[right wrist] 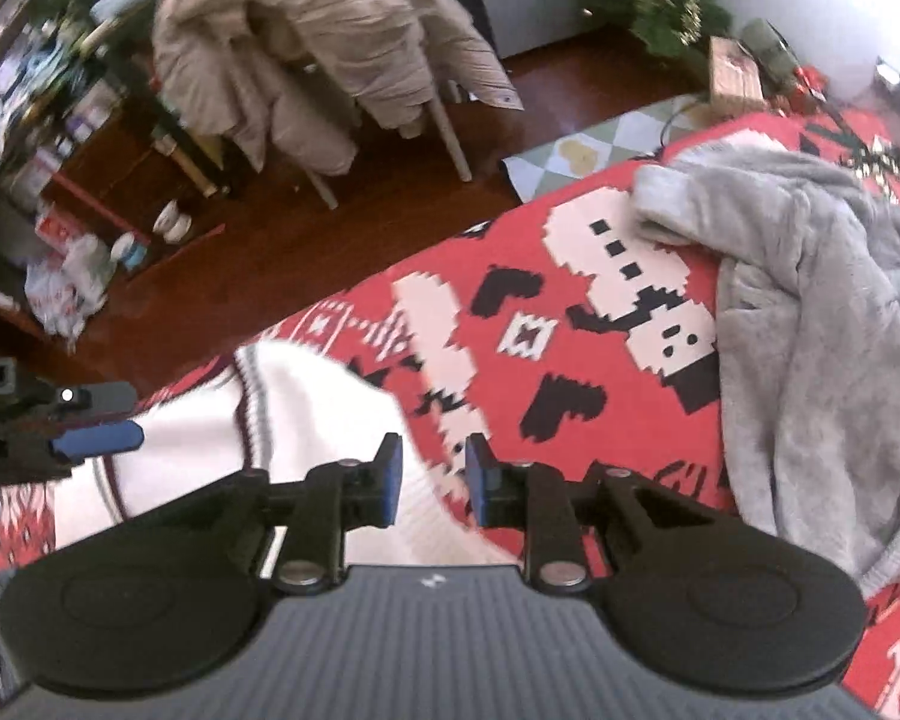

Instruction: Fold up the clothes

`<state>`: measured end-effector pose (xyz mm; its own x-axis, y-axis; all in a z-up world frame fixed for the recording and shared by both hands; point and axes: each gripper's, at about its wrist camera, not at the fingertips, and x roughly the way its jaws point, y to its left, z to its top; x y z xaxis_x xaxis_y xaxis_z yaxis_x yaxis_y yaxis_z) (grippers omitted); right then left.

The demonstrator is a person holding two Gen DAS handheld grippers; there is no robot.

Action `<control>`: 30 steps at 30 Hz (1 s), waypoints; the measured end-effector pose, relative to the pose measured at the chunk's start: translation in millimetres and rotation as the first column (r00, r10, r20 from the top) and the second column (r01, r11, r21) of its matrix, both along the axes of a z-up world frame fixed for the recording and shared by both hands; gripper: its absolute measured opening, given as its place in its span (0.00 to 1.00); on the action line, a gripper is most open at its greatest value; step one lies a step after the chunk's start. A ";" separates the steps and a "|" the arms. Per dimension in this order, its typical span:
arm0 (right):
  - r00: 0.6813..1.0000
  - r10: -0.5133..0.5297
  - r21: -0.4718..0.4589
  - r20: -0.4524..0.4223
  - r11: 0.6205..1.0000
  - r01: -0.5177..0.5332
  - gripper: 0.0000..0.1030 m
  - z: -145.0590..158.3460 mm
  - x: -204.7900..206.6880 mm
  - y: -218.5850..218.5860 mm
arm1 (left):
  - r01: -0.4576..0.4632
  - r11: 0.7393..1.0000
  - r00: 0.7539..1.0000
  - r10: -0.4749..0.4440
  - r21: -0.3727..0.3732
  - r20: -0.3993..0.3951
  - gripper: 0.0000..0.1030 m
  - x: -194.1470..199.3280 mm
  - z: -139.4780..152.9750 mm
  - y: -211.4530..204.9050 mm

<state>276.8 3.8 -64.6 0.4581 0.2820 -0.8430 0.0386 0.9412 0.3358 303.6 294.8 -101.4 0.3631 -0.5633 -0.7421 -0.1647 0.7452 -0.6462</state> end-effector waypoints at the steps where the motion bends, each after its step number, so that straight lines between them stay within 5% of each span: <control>1: 1.000 -0.012 0.019 -0.004 1.000 0.012 0.26 -4.2 4.2 -4.1 | -0.004 1.000 1.000 0.004 -0.005 -0.006 0.47 4.9 -2.6 -3.5; 8: 0.998 0.047 0.072 -0.030 0.996 -0.044 0.27 -26.4 34.1 10.0 | -0.055 0.998 0.997 0.053 -0.039 -0.064 0.58 31.5 -21.1 -18.5; 15: 0.993 0.103 0.077 -0.053 0.992 -0.099 0.26 -33.1 25.5 35.4 | -0.060 0.998 0.995 0.059 -0.008 -0.085 0.59 42.9 -28.6 -31.1; 18: 0.983 0.180 0.021 -0.020 0.983 -0.180 0.14 -25.7 12.6 53.4 | -0.042 0.998 0.996 0.045 0.039 -0.078 0.43 42.1 -27.1 -36.6; 20: 0.974 0.226 0.000 -0.012 0.974 -0.226 0.12 -22.0 3.7 65.6 | -0.006 0.996 0.997 0.012 0.088 -0.072 0.28 39.8 -24.1 -39.3; 23: 0.963 0.268 0.002 -0.015 0.964 -0.268 0.12 -19.1 -7.9 79.0 | 0.039 0.991 0.998 -0.033 0.131 -0.049 0.19 27.7 -19.3 -38.8; 30: 0.946 0.322 0.027 -0.028 0.947 -0.321 0.12 -17.8 -34.8 99.0 | 0.044 0.991 0.996 -0.034 0.130 -0.080 0.20 -5.3 -21.9 -12.3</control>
